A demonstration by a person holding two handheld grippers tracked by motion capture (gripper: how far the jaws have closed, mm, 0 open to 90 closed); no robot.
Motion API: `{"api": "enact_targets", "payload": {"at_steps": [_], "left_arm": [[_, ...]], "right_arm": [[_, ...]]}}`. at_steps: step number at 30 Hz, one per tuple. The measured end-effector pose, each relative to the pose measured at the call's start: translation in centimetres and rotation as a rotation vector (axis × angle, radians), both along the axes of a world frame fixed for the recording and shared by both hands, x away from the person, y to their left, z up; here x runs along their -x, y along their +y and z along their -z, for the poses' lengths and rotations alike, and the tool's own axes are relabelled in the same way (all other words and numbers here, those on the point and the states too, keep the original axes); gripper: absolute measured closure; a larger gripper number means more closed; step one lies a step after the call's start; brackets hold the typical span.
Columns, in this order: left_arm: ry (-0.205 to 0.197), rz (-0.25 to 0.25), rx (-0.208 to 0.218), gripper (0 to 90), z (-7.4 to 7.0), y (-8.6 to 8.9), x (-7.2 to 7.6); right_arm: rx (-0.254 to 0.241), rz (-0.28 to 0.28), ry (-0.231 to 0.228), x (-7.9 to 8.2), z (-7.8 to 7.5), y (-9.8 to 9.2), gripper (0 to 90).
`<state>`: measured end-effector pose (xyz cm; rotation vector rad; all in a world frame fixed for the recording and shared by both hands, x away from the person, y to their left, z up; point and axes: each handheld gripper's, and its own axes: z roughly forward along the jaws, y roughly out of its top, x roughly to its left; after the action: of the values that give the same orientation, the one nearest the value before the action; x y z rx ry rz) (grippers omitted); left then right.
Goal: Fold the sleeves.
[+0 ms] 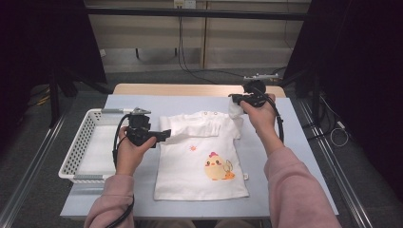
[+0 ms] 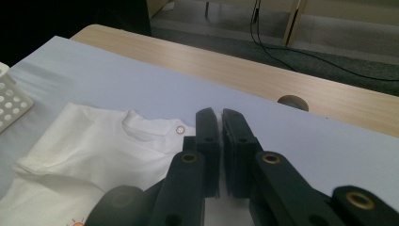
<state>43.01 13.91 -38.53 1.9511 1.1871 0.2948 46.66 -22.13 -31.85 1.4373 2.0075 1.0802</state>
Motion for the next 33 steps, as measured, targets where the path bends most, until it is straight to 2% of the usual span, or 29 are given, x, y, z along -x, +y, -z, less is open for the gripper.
{"api": "enact_targets", "payload": {"at_steps": [8,12,14,19,33], "left_arm": [[0.007,-0.002,-0.007,11.6,0.0,0.1,0.0],[-0.001,-0.004,-0.004,11.6,0.0,0.1,0.0],[0.001,-0.002,-0.013,11.6,-0.1,0.2,0.0],[-0.003,-0.006,0.001,11.6,-0.1,0.2,0.0],[-0.002,-0.003,-0.004,11.4,-0.1,0.2,0.0]], "right_arm": [[0.002,-0.012,-0.008,-0.1,-0.4,0.5,86.8],[0.005,-0.026,-0.01,-0.2,-0.5,0.9,86.8],[-0.005,-0.029,-0.01,-0.1,-0.5,1.1,86.8],[-0.01,-0.035,-0.023,-0.1,-1.0,1.4,86.8],[-0.016,-0.067,-0.033,-0.1,-1.6,2.5,86.8]]}}
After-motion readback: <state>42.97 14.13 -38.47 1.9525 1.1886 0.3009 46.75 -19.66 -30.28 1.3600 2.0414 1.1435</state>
